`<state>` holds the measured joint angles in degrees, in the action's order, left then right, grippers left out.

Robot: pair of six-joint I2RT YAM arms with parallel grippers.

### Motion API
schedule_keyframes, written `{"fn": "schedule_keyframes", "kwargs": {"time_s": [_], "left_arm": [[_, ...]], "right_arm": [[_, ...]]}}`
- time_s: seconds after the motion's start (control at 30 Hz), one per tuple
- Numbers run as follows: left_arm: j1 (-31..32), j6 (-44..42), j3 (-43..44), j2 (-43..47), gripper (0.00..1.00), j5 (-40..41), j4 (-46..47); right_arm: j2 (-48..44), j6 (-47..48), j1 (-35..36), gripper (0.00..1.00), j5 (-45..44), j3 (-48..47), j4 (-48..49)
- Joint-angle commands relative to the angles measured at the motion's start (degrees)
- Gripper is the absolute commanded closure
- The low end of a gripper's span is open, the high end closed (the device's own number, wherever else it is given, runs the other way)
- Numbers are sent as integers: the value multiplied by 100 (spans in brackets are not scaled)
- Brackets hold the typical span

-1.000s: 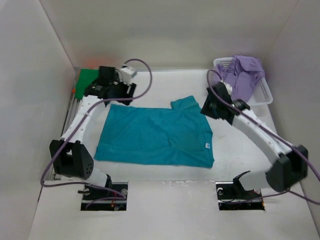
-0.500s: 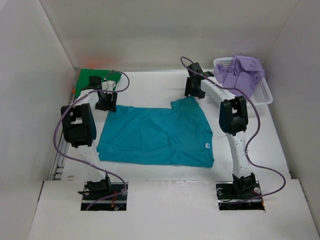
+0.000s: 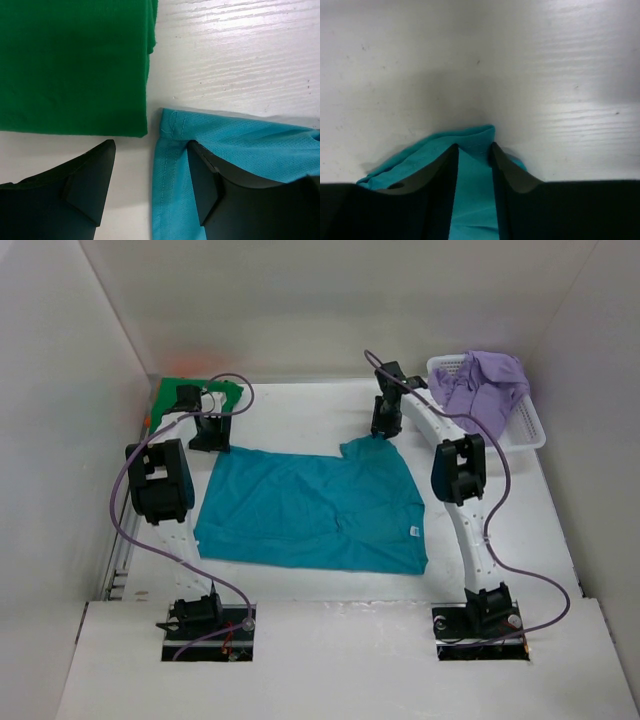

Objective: Fold and stack the t-shirts
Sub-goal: Grap the side of the flattened tshirt furthest away from the robot with both arms

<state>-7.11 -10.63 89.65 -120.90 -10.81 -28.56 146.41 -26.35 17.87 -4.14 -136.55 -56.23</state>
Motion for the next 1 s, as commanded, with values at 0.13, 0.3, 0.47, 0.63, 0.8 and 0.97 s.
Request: {"fn": "schedule_keyframes", "kwargs": {"time_s": [0.13,0.3,0.47,0.63,0.8,0.97], "left_arm": [[-5,132,211,-4,42,-105,113],[74,132,185,76,42,-246,201],[92,175,290,-205,49,-554,228],[83,228,378,-460,73,-694,96],[21,228,308,-365,97,-975,-88],[-93,18,-463,469,100,-1187,200]], "right_arm": [[-59,-46,98,91,309,32,-319],[-533,-2,151,100,326,514,67],[-1254,-46,221,100,405,1322,577],[-1957,-89,239,100,432,2201,1025],[-2572,-204,239,100,502,2861,1350],[-3503,-283,370,100,555,3888,1764]]}}
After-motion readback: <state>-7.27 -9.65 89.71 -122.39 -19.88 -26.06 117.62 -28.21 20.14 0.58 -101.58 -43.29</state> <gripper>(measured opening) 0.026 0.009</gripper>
